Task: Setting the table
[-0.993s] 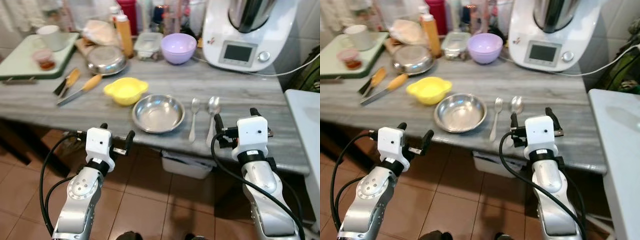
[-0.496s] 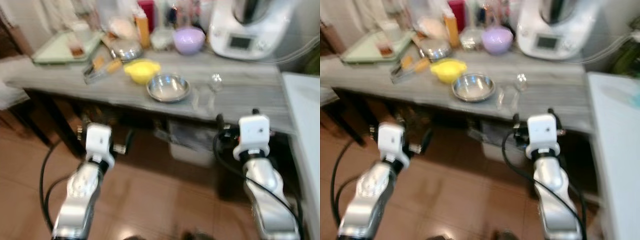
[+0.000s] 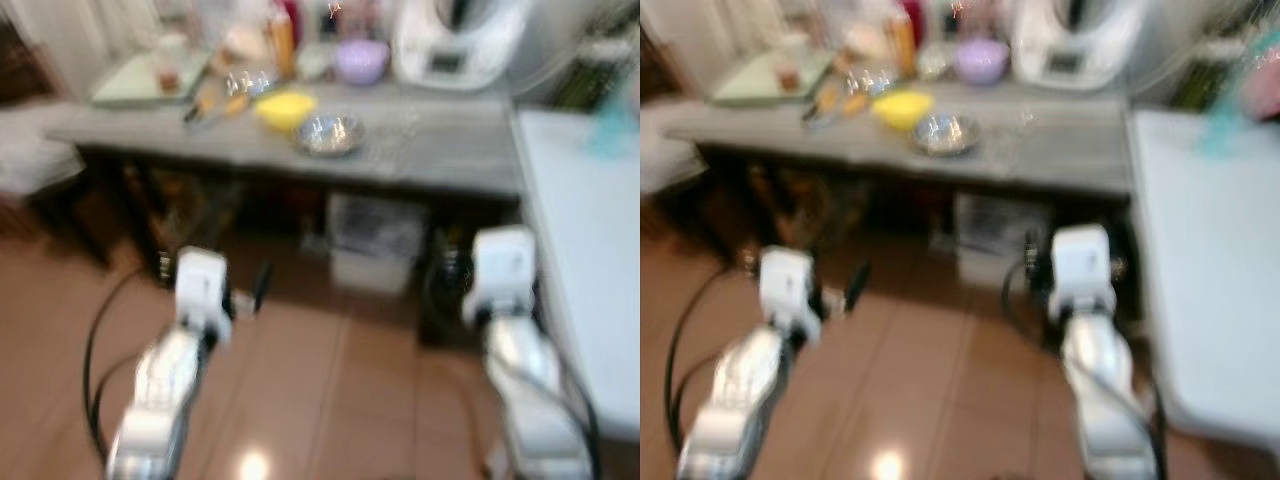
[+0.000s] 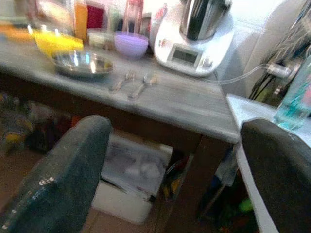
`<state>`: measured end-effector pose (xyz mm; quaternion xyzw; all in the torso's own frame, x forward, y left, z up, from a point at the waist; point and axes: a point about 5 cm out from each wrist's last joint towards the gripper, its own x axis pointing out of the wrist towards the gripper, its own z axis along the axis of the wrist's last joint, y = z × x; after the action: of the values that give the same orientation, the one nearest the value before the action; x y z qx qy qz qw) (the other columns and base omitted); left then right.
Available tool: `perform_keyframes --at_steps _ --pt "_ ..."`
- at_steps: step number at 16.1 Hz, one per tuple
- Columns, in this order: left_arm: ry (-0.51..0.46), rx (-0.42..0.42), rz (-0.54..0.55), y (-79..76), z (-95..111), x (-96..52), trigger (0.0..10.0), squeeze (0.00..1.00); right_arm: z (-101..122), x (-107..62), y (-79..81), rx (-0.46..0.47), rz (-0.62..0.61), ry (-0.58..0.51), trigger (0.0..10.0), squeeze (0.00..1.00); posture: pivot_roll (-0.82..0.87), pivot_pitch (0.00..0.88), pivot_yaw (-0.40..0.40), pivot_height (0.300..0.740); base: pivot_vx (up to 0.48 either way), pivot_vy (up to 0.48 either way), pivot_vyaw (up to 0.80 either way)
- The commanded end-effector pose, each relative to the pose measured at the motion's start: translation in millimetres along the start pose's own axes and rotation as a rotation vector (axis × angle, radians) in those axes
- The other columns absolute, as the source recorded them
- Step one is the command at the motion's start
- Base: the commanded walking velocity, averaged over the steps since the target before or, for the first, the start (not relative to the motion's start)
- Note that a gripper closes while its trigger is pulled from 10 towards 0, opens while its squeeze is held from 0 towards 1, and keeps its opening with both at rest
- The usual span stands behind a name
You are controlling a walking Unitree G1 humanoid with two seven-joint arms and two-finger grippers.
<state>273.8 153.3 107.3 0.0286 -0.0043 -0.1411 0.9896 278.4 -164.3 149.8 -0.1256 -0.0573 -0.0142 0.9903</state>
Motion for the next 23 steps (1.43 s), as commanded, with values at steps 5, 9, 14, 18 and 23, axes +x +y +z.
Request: perform_keyframes --at_steps 5,9,14,18,23 --pt "-0.047 -0.011 -0.048 -9.2 7.6 3.6 10.0 0.00 5.4 4.8 0.6 -0.007 -0.003 -0.023 10.0 0.33 -0.01 0.089 0.052 0.740 0.000 0.000 0.00" --pt "-0.062 -0.038 -0.082 -13.8 9.9 5.8 10.0 0.00 3.5 6.5 -1.6 0.024 -0.016 -0.004 10.0 0.01 -0.01 0.090 0.052 0.740 0.000 -0.188 0.00" --pt "-0.063 -0.055 -0.105 -19.9 12.0 8.4 10.0 0.00 5.2 9.8 -8.1 0.017 -0.020 -0.009 10.0 0.00 -0.01 0.106 0.056 0.740 0.000 -0.480 0.00" --pt "-0.071 -0.041 -0.125 -19.2 17.9 10.3 10.0 0.00 7.3 13.6 -19.6 -0.005 -0.031 -0.022 10.0 0.00 -0.01 0.123 0.077 0.740 0.000 -0.480 0.00" --pt "-0.049 -0.042 -0.078 -11.7 11.4 7.3 10.0 0.00 10.4 19.0 -22.6 -0.012 -0.033 -0.025 10.0 0.00 0.01 0.098 0.025 0.740 0.000 -0.480 0.00"
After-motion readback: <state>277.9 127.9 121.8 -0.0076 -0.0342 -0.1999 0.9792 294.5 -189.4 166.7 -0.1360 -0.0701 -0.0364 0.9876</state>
